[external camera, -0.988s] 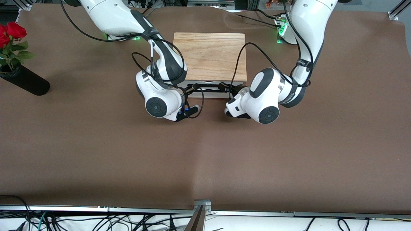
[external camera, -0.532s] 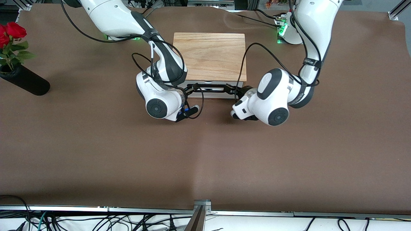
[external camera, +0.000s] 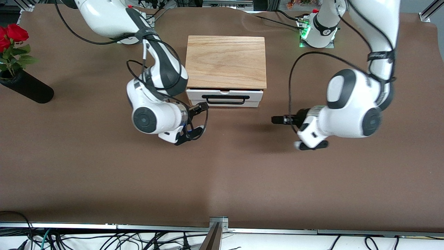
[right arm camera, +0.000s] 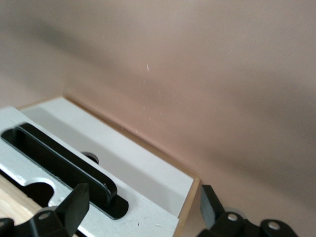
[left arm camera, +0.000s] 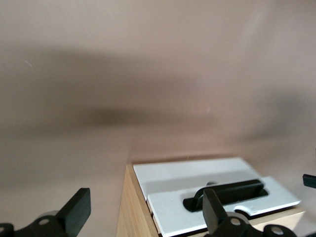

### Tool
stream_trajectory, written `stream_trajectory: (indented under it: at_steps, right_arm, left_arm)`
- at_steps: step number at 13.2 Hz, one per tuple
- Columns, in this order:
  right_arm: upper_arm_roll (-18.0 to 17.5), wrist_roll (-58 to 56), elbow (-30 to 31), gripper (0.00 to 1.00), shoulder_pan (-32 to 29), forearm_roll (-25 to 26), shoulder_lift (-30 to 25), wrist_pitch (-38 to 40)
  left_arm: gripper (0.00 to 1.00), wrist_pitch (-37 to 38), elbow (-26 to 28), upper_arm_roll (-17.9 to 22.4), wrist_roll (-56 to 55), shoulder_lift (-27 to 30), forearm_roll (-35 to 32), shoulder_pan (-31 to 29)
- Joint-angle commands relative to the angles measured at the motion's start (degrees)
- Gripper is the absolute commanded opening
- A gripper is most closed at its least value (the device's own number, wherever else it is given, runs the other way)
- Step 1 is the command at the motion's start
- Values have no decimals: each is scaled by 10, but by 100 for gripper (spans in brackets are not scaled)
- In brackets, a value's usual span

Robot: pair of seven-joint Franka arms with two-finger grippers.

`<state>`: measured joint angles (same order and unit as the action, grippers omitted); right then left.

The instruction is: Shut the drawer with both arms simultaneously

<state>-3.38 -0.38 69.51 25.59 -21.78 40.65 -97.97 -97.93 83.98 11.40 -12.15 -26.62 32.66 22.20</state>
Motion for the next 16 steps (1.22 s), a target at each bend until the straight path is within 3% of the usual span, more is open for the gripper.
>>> stream_trajectory:
  at_steps: [1,3,5,8,10,12,14,16]
  right_arm:
    - [7,-3,-21,100,-1,39,0,1]
    - [8,-18,-31,100,0,143,-9,-2]
    - [15,-82,-57,100,-11,196,-12,-2]
    - [22,-113,-67,100,-61,194,-25,4]
    - [24,-110,-67,100,-86,196,-52,9]
    - [37,-110,-67,100,-111,199,-81,29]
    - [82,-110,-64,100,-115,200,-125,31]
    - [89,-110,-58,100,-141,202,-160,31]
  left_arm:
    - [100,-12,19,2,-4,70,-74,-7]
    - [100,-4,34,2,-6,125,-122,-13]
    - [100,31,47,2,-11,184,-175,-16]
    - [100,67,96,4,-13,271,-249,-35]
    - [100,70,120,25,-6,310,-252,-40]
    - [100,91,119,26,-9,328,-277,-40]
    - [100,109,118,26,-11,340,-302,-40]
    - [100,111,113,25,-11,342,-323,-40]
